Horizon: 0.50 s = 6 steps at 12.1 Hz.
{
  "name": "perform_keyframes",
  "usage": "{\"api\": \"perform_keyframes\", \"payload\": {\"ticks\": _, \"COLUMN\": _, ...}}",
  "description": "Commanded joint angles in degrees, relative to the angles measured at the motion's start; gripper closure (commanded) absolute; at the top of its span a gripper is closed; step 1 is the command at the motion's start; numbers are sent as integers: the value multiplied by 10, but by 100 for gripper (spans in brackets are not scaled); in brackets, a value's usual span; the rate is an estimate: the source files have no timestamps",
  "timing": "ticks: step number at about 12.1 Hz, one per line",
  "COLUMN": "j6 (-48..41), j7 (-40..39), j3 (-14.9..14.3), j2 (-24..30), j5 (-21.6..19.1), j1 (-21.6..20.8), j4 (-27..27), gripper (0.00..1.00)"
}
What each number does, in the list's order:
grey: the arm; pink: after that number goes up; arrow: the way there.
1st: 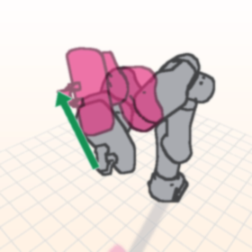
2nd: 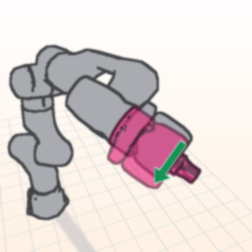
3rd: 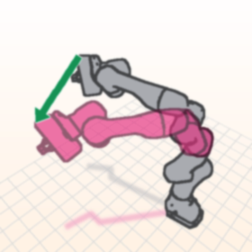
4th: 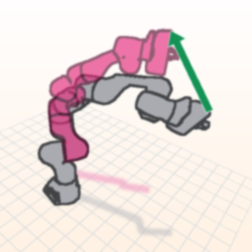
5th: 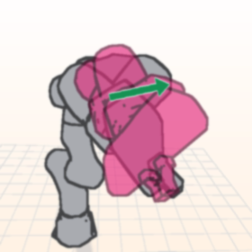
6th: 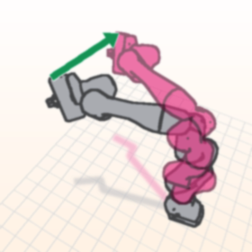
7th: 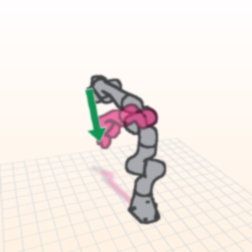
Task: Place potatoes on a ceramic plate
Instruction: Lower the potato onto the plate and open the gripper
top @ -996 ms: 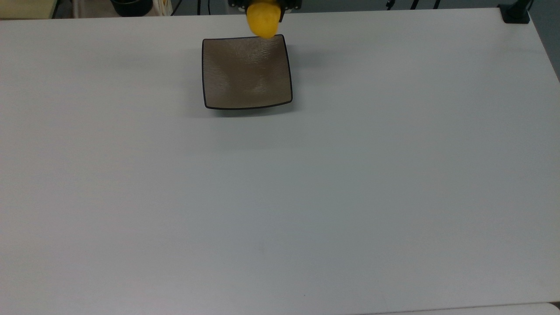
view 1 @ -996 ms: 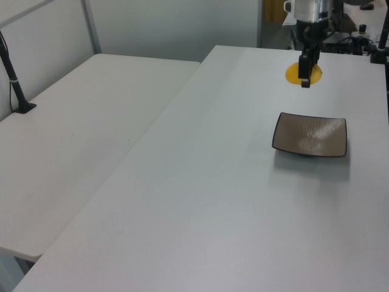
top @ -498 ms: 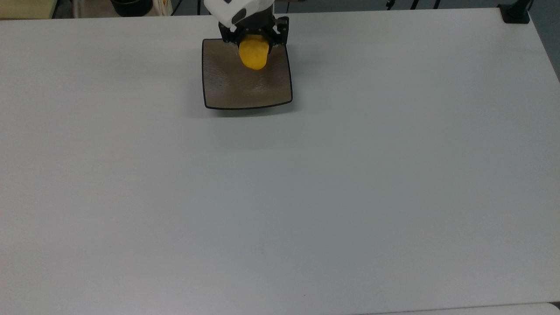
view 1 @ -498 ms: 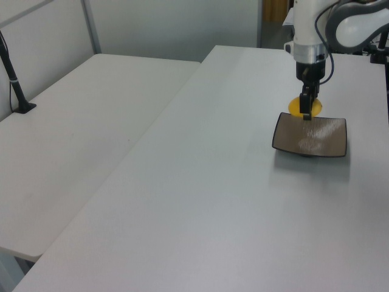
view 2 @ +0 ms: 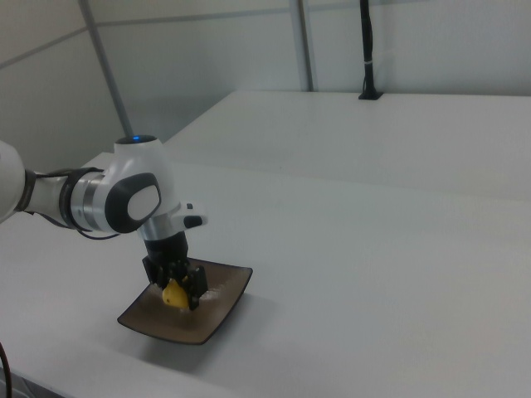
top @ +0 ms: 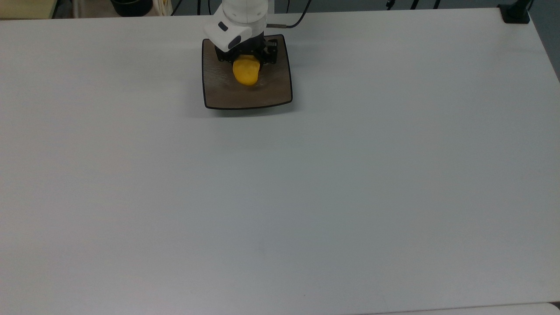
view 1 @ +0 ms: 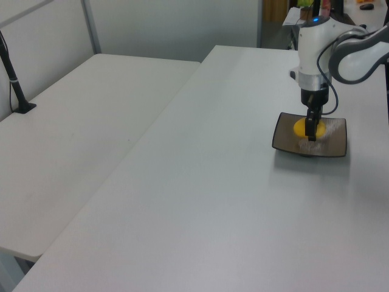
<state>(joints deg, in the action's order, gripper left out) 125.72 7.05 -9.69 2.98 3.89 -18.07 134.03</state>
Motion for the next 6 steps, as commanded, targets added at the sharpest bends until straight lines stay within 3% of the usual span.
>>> {"api": "perform_keyframes", "payload": {"ticks": 1, "j6": 30, "j7": -12, "j3": 2, "j2": -2, "j5": 8, "j1": 17, "j4": 19, "gripper": 87}}
{"api": "perform_keyframes", "payload": {"ticks": 2, "j6": 36, "j7": -11, "j3": 2, "j2": -6, "j5": 8, "j1": 19, "j4": 19, "gripper": 74}}
{"api": "perform_keyframes", "payload": {"ticks": 3, "j6": 41, "j7": -11, "j3": 2, "j2": -7, "j5": 7, "j1": 24, "j4": 18, "gripper": 40}}
{"api": "perform_keyframes", "payload": {"ticks": 4, "j6": 42, "j7": -10, "j3": 2, "j2": -6, "j5": 6, "j1": 25, "j4": 17, "gripper": 16}}
{"api": "perform_keyframes", "payload": {"ticks": 5, "j6": 42, "j7": -10, "j3": 3, "j2": -6, "j5": 6, "j1": 24, "j4": 16, "gripper": 4}}
{"api": "perform_keyframes", "payload": {"ticks": 6, "j6": 42, "j7": -9, "j3": 3, "j2": -6, "j5": 6, "j1": 24, "j4": 15, "gripper": 0}}
